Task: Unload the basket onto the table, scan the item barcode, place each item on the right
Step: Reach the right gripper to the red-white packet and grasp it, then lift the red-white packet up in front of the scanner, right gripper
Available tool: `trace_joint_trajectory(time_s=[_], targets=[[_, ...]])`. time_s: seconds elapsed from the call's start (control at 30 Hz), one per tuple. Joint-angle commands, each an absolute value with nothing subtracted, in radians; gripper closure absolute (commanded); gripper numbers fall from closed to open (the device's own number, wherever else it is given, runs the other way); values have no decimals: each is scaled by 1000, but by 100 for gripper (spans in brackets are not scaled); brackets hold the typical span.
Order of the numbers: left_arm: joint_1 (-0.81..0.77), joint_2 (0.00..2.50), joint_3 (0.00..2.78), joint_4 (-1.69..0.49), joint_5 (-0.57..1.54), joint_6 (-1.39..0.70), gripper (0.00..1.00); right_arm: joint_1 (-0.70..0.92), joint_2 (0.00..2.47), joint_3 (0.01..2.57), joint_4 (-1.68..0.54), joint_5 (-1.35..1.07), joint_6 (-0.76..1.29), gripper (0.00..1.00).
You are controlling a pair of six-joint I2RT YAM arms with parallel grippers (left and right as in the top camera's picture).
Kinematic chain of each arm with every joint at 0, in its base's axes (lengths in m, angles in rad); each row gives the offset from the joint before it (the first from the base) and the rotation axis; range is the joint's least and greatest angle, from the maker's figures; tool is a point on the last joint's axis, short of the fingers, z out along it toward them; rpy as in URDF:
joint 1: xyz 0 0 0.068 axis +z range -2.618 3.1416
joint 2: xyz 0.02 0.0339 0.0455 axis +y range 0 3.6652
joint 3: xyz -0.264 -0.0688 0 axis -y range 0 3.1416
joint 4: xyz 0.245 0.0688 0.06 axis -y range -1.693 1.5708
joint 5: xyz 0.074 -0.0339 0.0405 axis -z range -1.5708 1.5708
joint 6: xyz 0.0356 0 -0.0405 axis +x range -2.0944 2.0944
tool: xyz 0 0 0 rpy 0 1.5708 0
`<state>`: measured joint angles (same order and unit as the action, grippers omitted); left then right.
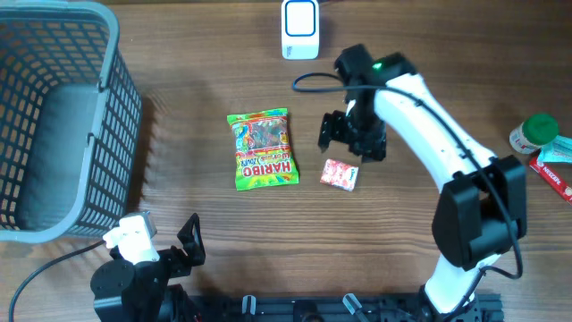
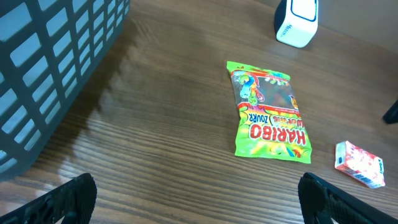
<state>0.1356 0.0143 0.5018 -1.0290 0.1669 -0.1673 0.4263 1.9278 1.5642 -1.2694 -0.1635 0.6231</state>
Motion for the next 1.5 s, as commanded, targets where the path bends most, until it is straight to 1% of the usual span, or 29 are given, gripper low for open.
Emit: trace_joint_trajectory(time_s=[0.0, 0.1, 0.17, 0.27, 0.4, 0.43, 0.47, 0.5, 0.6, 0.67, 0.7, 0.77, 0.87, 0.93, 1.0, 1.07, 1.17, 1.23, 1.37, 1.43, 1.47], targets=[[128, 6, 501, -1026, 182, -176, 0, 521, 1957, 1554, -1248, 20, 759, 15], [128, 6, 501, -1026, 182, -176, 0, 577, 2010, 1554, -1216, 77, 762, 15], [128, 6, 501, -1026, 182, -176, 0, 587, 2055, 1554, -1213, 94, 765, 16], [128, 6, 501, -1026, 182, -176, 0, 584, 2127, 1554, -1212, 166, 794, 27], [128, 6, 501, -1026, 182, -176, 0, 579, 2153, 1554, -1192, 211, 796, 35], [128, 6, 501, -1026, 182, -176, 0, 579, 2152, 1554, -1189, 213, 796, 38], [128, 6, 501, -1026, 182, -176, 0, 579, 2153, 1554, -1189, 213, 813, 48], [128, 6, 501, -1026, 182, -176, 0, 579, 2154, 1551, -1189, 213, 821, 53], [128, 6, 501, -1026, 182, -176, 0, 579, 2154, 1550, -1189, 205, 841, 78], [128, 6, 501, -1026, 182, -176, 0, 579, 2154, 1554, -1198, 191, 837, 91], [128, 6, 501, -1026, 182, -176, 0, 578, 2154, 1563, -1214, 183, 837, 95], [128, 6, 501, -1026, 182, -176, 0, 576, 2153, 1625, -1299, 162, 835, 96], [128, 6, 501, -1026, 182, -176, 0, 566, 2139, 1792, -1433, 52, 765, 96], [128, 6, 501, -1026, 182, -176, 0, 556, 2122, 1905, -1506, -52, 749, 96], [128, 6, 501, -1026, 182, -176, 0, 545, 2092, 2007, -1541, -229, 730, 96], [128, 6, 501, -1026, 182, -176, 0, 535, 2062, 2018, -1533, -382, 754, 96], [128, 6, 501, -1026, 182, -176, 0, 525, 2051, 2018, -1541, -636, 852, 96], [128, 6, 501, -1026, 182, -176, 0, 524, 2051, 2018, -1570, -757, 931, 96], [128, 6, 501, -1026, 182, -176, 0, 524, 2051, 2018, -1585, -822, 980, 96], [128, 6, 501, -1026, 182, -176, 0, 524, 2051, 2018, -1561, -801, 968, 96], [128, 6, 501, -1026, 182, -176, 0, 524, 2051, 2018, -1532, -751, 961, 96]])
